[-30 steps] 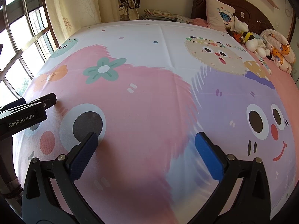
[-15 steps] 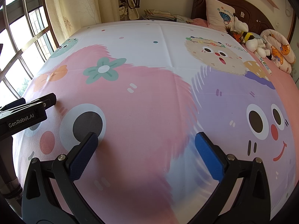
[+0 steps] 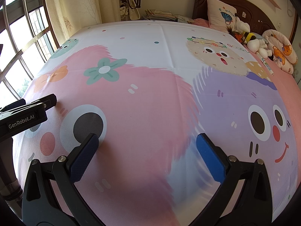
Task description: Collect trash
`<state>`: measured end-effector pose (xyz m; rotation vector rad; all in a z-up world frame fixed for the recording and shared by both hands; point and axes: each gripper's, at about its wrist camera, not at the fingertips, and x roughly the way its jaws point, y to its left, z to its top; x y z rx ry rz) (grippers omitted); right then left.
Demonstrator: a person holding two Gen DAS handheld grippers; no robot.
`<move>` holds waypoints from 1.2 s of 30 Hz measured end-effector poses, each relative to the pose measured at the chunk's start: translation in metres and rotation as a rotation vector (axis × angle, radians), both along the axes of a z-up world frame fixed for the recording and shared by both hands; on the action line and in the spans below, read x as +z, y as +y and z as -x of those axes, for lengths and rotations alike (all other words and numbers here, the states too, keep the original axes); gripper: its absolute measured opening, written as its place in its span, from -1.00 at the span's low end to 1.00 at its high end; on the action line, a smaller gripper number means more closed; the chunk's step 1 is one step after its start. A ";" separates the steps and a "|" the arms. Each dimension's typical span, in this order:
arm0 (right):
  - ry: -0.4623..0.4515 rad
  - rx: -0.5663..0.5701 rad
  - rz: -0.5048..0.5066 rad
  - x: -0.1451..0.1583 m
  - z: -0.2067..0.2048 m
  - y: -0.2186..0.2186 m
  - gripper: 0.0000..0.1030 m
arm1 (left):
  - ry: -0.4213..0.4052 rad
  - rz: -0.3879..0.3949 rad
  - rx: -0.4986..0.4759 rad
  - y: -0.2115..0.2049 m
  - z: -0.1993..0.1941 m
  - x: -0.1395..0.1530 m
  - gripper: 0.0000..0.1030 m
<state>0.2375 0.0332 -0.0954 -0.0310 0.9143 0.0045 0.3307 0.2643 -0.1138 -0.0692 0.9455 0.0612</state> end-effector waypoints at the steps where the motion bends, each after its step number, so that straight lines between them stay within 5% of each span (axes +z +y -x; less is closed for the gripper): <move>1: 0.000 0.000 0.000 0.002 -0.001 0.000 1.00 | 0.000 0.000 0.000 0.000 0.000 0.000 0.99; 36: 0.000 0.000 0.000 0.002 -0.001 0.000 1.00 | 0.000 0.000 0.000 0.000 0.000 0.000 0.99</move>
